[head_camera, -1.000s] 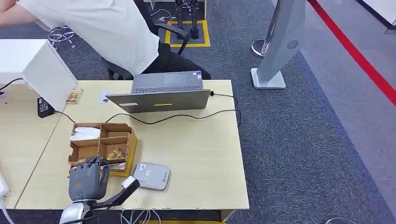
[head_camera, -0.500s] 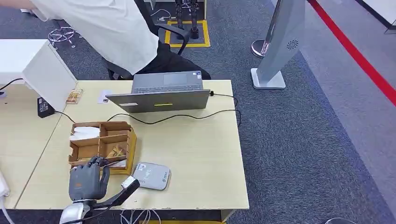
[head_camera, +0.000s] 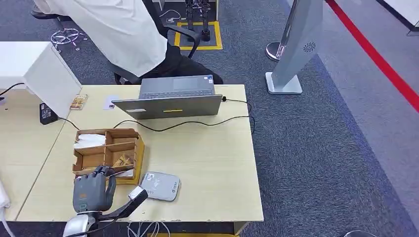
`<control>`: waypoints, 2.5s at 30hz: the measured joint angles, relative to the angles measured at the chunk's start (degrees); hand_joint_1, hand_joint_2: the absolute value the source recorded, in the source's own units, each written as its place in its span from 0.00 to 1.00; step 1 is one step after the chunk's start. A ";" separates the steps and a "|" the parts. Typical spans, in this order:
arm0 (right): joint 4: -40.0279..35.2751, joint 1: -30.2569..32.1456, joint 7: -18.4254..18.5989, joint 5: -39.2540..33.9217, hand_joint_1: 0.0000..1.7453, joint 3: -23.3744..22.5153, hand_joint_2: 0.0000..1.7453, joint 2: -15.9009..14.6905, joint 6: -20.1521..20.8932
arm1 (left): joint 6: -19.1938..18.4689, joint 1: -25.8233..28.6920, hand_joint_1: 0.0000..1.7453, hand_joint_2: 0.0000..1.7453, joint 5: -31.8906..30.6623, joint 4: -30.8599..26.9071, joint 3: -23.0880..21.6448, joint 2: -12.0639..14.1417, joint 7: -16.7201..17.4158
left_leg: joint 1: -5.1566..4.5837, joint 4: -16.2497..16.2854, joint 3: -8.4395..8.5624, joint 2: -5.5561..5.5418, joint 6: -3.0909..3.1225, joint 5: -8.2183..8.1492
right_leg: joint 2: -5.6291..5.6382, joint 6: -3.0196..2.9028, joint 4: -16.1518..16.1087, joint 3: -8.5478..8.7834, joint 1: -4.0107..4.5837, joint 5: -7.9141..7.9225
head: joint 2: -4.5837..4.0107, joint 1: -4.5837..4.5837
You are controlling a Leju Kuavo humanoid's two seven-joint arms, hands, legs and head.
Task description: Pass the card to the sensor for recognition and then transmit it.
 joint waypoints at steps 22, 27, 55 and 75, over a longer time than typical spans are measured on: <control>0.00 0.00 0.00 0.00 0.00 0.00 1.00 0.00 0.00 | 0.00 0.00 1.00 1.00 0.00 0.00 0.00 0.00 0.00 | 0.00 0.00 0.00 0.00 0.00 0.00 | 0.00 0.00 0.00 0.00 0.00 0.00 | 0.00 0.00; 0.00 0.00 0.00 0.00 0.00 0.00 1.00 0.00 0.00 | 0.00 0.00 1.00 1.00 0.00 0.00 0.00 0.00 0.00 | 0.00 0.00 0.00 0.00 0.00 0.00 | 0.00 0.00 0.00 0.00 0.00 0.00 | 0.00 0.00; 0.00 0.58 1.07 -2.54 0.00 -1.38 1.00 0.13 -0.28 | -12.39 -1.53 0.00 1.00 7.41 -32.21 -6.75 10.03 -0.31 | 0.18 0.01 -0.17 -0.25 -0.06 0.07 | -0.24 -0.07 0.06 -0.09 0.05 0.03 | 0.00 0.00; 0.00 0.49 1.05 -2.54 0.00 -1.66 1.00 0.42 -0.28 | -8.37 -0.76 0.00 1.00 7.06 -47.80 -11.08 16.48 -1.18 | 0.07 0.01 -0.06 -0.05 -0.13 0.03 | -0.04 -0.10 0.08 -0.08 0.06 0.02 | 0.00 -0.07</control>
